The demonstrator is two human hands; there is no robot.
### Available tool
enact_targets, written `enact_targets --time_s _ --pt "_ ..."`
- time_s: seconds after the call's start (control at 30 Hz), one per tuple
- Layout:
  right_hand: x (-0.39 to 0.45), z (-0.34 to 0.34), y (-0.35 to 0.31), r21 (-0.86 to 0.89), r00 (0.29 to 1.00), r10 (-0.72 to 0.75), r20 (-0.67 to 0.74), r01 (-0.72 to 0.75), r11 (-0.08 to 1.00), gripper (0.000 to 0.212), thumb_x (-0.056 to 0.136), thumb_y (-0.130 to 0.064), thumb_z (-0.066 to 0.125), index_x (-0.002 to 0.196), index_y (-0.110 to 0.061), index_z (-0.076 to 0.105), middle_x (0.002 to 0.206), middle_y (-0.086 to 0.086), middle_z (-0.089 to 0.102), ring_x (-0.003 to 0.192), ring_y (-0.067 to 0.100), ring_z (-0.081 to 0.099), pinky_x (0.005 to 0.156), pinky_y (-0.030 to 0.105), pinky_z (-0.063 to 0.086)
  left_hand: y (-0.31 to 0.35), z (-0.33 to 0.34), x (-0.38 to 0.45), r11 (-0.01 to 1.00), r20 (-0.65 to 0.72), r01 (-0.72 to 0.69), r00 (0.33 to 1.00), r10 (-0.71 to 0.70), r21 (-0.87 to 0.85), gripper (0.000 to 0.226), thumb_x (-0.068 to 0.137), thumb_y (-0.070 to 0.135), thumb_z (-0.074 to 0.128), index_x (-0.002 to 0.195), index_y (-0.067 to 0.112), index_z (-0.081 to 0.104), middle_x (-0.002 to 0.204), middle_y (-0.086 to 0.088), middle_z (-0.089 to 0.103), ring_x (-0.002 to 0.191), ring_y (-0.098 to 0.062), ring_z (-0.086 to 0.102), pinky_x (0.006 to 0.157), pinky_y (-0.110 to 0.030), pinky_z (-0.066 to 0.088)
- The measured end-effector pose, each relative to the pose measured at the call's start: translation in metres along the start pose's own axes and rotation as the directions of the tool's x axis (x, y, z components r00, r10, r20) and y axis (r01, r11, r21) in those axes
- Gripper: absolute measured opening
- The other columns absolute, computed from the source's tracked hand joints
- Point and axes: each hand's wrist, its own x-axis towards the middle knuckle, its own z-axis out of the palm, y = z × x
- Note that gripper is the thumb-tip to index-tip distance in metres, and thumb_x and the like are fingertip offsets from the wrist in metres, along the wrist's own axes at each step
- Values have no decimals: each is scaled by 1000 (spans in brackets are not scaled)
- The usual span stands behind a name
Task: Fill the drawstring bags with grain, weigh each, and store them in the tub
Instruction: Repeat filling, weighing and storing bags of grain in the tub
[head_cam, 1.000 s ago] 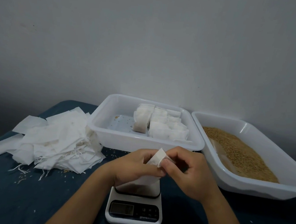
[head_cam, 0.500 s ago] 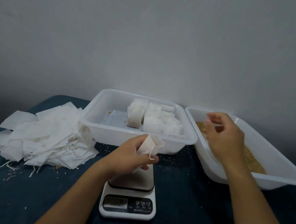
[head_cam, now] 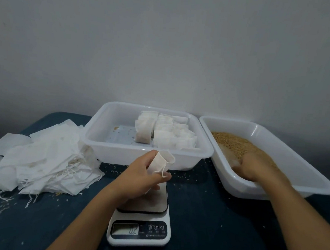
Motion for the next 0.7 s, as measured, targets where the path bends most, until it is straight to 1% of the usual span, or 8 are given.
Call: enact_targets --time_s 0.1,0.17,0.2,0.27,0.33,0.43,0.57,0.7 --pt "4 -6 5 22 999 20 -39 -19 1000 36 101 -40 60 89 -8 70 79 2 65 74 19 61 65 33 46 -1 -2 0 1000 10 10 1000 -10 -10 36 75 46 77 110 47 69 101 2 71 86 -8 67 68 -21 56" --pt "6 -16 14 -7 995 46 -92 -47 999 31 101 -42 59 101 -12 68 84 1 61 77 20 59 68 34 46 -2 -2 1 1000 16 22 1000 -22 -16 35 77 43 76 111 46 69 100 0 71 85 -9 67 67 -25 56" --pt "7 -22 19 -26 991 66 -117 -69 997 27 99 -42 60 100 -15 66 86 1 61 78 20 60 67 34 47 -3 -2 2 1000 12 22 1000 -22 -6 35 78 43 75 112 46 69 98 3 71 84 -9 66 68 -28 56" --pt "8 -33 27 -71 979 105 -173 -119 990 25 96 -42 64 88 -19 63 85 0 63 74 19 61 59 32 44 -4 -2 3 999 3 16 1000 -16 32 37 77 45 74 114 47 68 92 8 70 82 -8 64 74 -32 54" --pt "6 -40 30 -124 970 127 -209 -155 980 25 94 -41 69 81 -21 63 82 -1 65 70 17 61 54 30 40 -5 -2 3 999 2 9 1000 -9 41 40 74 50 73 114 47 67 95 5 71 85 -11 64 79 -33 53" --pt "7 -41 25 -138 982 87 -171 -111 984 20 91 -38 73 83 -21 65 83 -2 66 73 17 64 57 30 45 -7 -2 4 998 -4 -2 1000 2 56 42 72 53 72 114 46 68 96 3 71 85 -11 63 83 -34 51" --pt "11 -28 12 12 992 24 -124 -22 1000 28 94 -47 71 85 -20 73 86 0 70 77 19 65 63 32 50 -9 -3 4 997 5 1 1000 -2 81 43 74 55 72 116 44 67 98 3 70 88 -12 63 86 -36 52" --pt "23 -11 0 223 995 -6 -97 27 974 32 96 -44 72 79 -18 78 85 5 76 78 23 69 68 33 54 -9 -4 4 995 -3 4 1000 -4 97 43 74 56 71 115 45 66 97 5 70 84 -7 63 82 -30 51"
